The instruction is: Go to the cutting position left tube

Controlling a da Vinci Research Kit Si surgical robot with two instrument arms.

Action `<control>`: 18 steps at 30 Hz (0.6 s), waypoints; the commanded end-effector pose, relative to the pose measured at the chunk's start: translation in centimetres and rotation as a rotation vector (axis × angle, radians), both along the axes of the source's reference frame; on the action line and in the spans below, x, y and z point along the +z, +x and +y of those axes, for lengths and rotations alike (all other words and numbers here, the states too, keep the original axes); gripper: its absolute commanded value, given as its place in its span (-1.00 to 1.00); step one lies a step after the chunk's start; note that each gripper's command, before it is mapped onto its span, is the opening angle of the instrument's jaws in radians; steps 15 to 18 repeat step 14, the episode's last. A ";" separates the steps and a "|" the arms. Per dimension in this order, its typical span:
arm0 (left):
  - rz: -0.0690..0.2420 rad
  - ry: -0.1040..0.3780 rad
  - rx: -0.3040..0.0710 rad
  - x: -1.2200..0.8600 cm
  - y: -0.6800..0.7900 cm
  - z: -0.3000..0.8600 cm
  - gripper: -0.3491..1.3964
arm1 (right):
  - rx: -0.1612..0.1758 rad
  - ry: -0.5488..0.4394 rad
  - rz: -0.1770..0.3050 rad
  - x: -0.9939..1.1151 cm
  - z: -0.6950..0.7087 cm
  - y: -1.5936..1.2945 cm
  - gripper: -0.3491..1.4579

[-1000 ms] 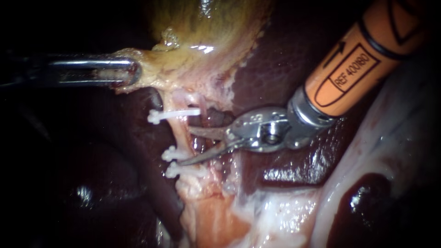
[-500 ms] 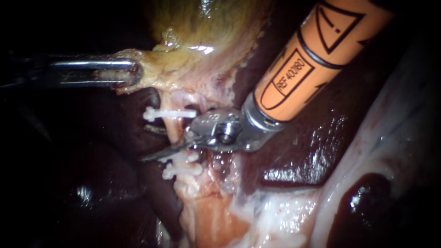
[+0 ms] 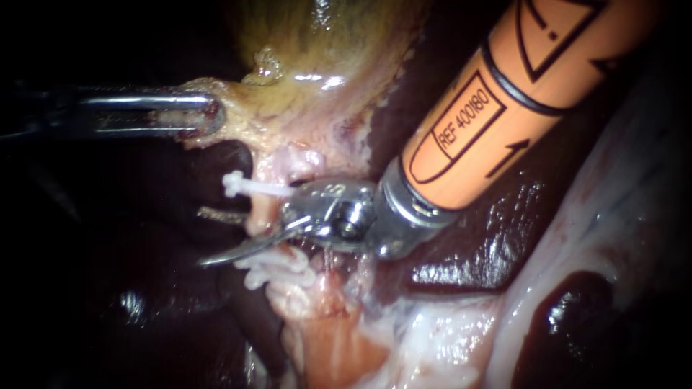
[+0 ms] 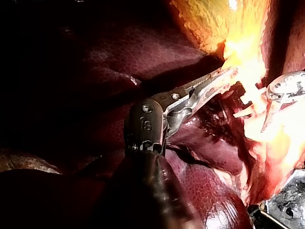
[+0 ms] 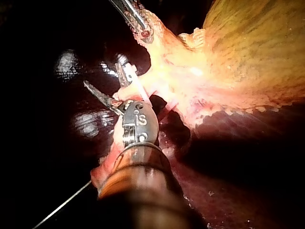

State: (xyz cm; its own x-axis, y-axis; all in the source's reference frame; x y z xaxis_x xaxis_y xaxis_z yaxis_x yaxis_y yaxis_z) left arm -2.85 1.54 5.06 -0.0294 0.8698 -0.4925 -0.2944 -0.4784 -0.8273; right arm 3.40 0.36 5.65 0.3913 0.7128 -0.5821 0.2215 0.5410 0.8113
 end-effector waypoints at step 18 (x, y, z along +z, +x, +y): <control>0.000 0.000 0.000 0.00 0.00 0.00 -1.00 | -0.002 0.008 -0.001 -0.02 0.00 0.00 0.95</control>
